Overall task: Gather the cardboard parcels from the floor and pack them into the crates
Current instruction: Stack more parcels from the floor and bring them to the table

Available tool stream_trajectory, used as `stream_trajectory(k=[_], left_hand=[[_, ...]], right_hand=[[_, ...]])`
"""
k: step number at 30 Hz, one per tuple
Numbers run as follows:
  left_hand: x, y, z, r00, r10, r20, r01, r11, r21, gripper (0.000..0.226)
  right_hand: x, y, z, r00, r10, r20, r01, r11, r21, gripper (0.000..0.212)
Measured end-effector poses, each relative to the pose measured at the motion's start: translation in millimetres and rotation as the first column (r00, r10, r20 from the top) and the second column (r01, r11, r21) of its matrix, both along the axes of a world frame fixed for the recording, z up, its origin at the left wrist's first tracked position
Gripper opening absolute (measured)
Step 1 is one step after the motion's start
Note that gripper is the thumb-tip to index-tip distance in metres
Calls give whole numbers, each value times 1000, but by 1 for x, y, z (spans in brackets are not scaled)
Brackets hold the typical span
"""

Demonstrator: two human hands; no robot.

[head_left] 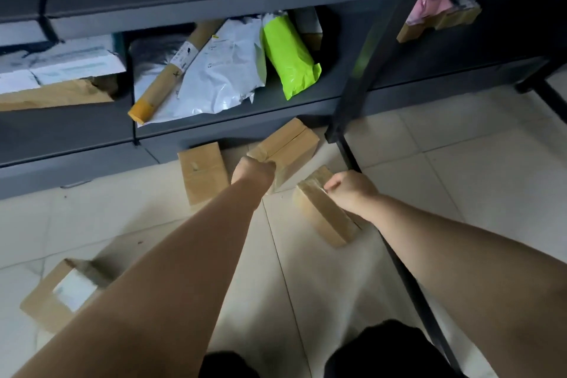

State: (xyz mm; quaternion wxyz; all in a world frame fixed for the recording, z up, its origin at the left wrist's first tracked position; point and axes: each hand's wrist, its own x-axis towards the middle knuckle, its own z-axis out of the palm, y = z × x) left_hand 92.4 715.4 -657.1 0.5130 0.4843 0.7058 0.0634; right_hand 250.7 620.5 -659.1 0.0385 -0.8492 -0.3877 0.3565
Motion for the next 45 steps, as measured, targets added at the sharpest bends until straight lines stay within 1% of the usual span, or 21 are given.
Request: stream_trajectory(k=[2,6,8,11,13,15,18,20,22,24,25,28,30,33,36,38,39,40,41,43,45], left_hand=[[8,11,-43,1000,-27,-7,28,997,72,50],[17,21,-106,992,-78,-103,99,971,218,60],[20,21,-125,986,-89,-139,127,949,288,60],[23,23,-144,980,-104,-167,160,915,370,62],[21,19,-153,988,-66,-138,118,904,412,60],[19,8,-162,995,0,-98,44,892,450,57],[14,-9,-172,996,56,-73,-11,860,511,43],[17,-11,-174,996,7,89,-44,909,414,29],[23,-10,-170,943,-48,329,-4,988,155,27],[26,-14,-168,900,-47,432,104,989,-108,45],[26,-15,-172,901,-40,431,129,975,-179,53],[17,-17,-184,939,-76,334,147,970,-195,67],[10,-13,-188,944,-97,315,168,964,-208,57],[5,-10,-188,948,-81,306,150,967,-207,45],[-2,-4,-189,952,72,298,-15,982,-188,39],[-5,-1,-189,945,134,298,-69,974,-218,32],[-5,0,-190,962,88,258,-38,981,-192,30],[-5,1,-192,984,-5,181,30,990,-141,31],[-4,1,-194,994,-81,79,89,992,-94,33],[1,-2,-194,979,-195,-52,194,981,-32,34],[6,-7,-190,979,-175,102,185,978,-93,30]], right_hand=[[7,7,-40,997,15,81,-16,1000,1,36],[11,16,-103,973,94,212,-75,993,-96,103],[13,19,-127,963,132,235,-94,981,-169,128],[16,17,-152,952,122,282,-55,971,-233,144],[17,11,-159,958,62,279,13,966,-258,148],[18,2,-164,958,-8,287,82,965,-249,146],[16,-5,-165,928,-144,344,195,974,-116,137],[16,-2,-161,903,-283,325,304,953,-15,134],[19,5,-155,919,-311,244,301,950,78,106],[22,12,-146,952,-292,94,275,949,156,70],[23,14,-145,943,-333,-5,328,925,192,64],[22,9,-160,757,-502,-418,586,805,93,33],[18,0,-175,713,-509,-482,561,827,-45,40],[16,-9,-191,740,-489,-461,475,866,-157,74],[18,-10,-192,656,-512,-555,453,855,-253,94],[20,-8,-187,582,-487,-651,403,868,-290,89],[20,-7,-185,560,-465,-685,395,877,-272,83],[21,-6,-182,586,-435,-684,387,892,-236,76],[22,-5,-183,657,-421,-625,395,899,-191,69],[26,-1,-194,719,-501,-481,531,843,-83,57],[29,3,-201,659,-621,-425,678,735,-23,54]])
